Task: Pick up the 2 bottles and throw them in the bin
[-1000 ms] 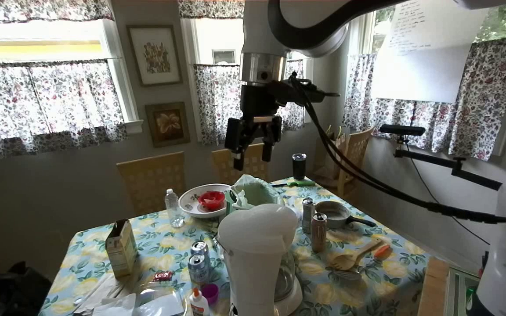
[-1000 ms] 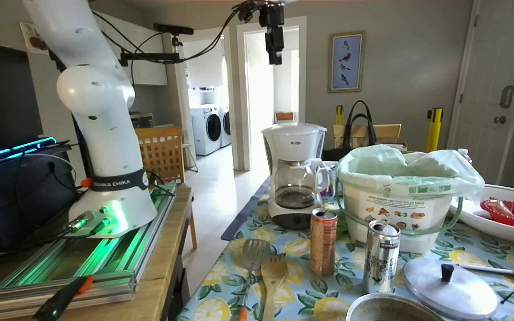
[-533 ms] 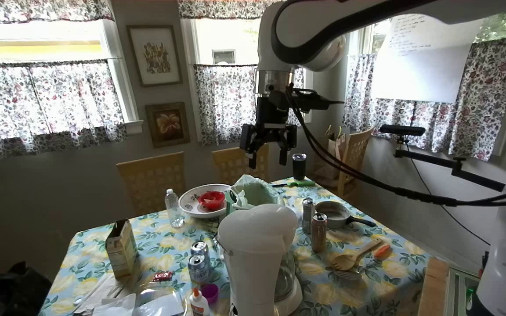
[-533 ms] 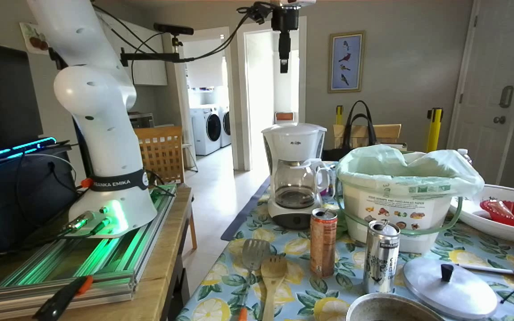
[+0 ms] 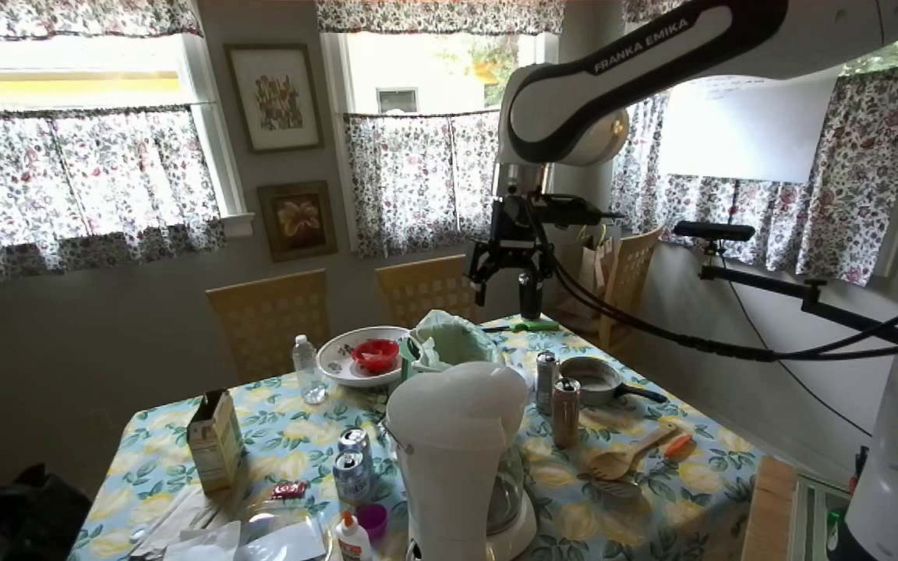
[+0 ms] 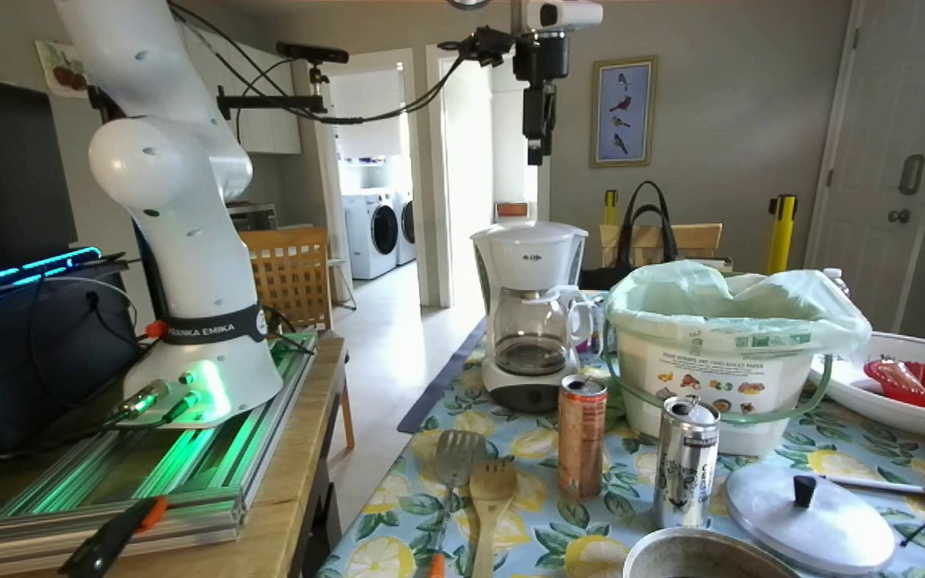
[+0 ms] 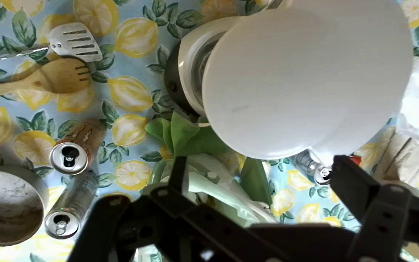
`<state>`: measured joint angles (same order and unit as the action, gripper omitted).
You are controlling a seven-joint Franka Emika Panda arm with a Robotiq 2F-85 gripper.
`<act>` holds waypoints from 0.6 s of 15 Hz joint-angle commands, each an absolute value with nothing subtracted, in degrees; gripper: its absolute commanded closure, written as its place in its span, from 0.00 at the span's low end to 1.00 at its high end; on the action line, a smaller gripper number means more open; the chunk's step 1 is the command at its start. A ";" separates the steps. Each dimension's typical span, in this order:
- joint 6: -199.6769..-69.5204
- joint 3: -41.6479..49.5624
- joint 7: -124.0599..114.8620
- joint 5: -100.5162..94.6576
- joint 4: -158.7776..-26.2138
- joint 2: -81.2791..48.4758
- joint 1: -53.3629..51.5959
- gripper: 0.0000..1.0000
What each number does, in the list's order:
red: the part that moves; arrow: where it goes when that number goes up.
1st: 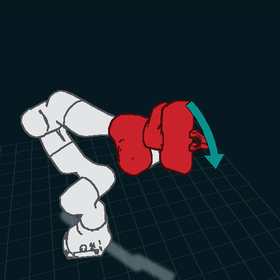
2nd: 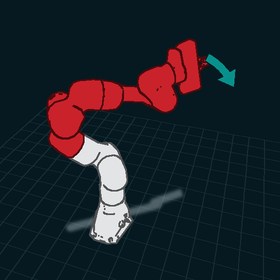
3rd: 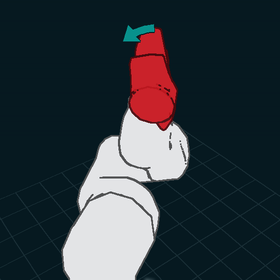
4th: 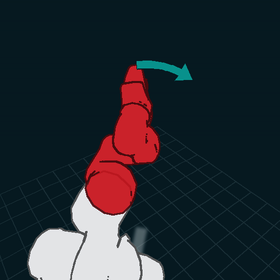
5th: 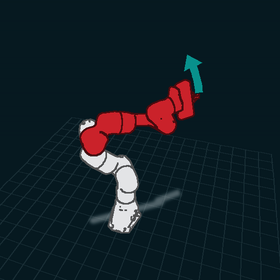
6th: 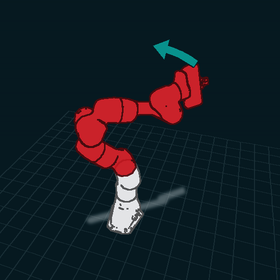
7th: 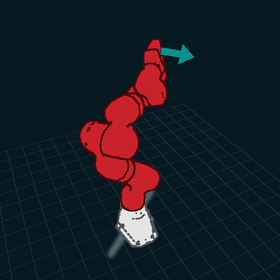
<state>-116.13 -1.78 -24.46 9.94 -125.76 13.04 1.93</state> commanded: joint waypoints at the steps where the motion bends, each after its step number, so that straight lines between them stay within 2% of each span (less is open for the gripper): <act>1: -119.62 -0.32 -21.17 8.76 -129.33 11.92 3.04 0.00; 9: -118.53 0.21 -21.61 9.54 -129.49 11.39 3.17 0.00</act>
<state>-118.67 0.12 -21.60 9.57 -129.59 11.40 3.24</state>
